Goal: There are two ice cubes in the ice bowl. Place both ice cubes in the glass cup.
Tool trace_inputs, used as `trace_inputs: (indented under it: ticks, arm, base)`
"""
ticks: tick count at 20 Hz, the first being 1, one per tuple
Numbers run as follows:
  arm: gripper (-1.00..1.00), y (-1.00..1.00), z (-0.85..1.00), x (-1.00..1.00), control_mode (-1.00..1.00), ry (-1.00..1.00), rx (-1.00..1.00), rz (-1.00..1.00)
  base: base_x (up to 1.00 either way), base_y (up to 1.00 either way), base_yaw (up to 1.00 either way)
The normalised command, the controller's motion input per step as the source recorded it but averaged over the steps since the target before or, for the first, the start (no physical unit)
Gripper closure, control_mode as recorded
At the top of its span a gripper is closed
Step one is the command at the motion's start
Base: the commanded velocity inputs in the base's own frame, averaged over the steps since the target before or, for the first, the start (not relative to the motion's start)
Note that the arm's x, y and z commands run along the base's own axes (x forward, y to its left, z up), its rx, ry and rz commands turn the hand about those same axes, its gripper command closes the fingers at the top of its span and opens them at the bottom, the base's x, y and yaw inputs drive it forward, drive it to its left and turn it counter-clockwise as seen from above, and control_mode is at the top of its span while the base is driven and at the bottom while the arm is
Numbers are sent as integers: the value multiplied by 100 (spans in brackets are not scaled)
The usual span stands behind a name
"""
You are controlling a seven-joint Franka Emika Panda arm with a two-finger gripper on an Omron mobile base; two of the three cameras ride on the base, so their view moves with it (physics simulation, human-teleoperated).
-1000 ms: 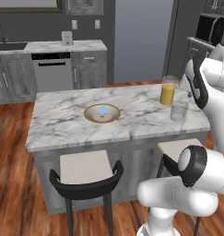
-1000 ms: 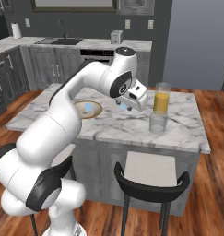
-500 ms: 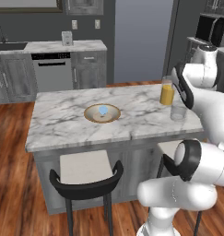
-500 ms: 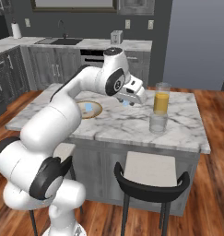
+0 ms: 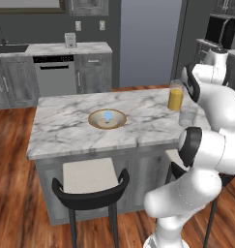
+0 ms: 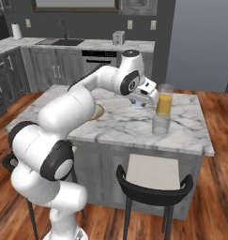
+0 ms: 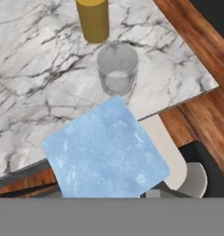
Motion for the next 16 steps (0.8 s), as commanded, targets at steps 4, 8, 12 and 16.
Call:
trace_inputs:
  ticks: [4, 8, 12, 16]
  arm:
    - [100, -33, -2, 47, -100, 10, 2, 0]
    - [100, -29, -27, 37, -100, 8, 0, 0]
    - [100, -29, -42, 31, -100, 8, 0, 0]
    - [100, -26, -33, 36, -100, 4, 1, 0]
  base:
    - [0, 0, 0]
    - [0, 0, 0]
    - [0, 0, 0]
    - [0, 0, 0]
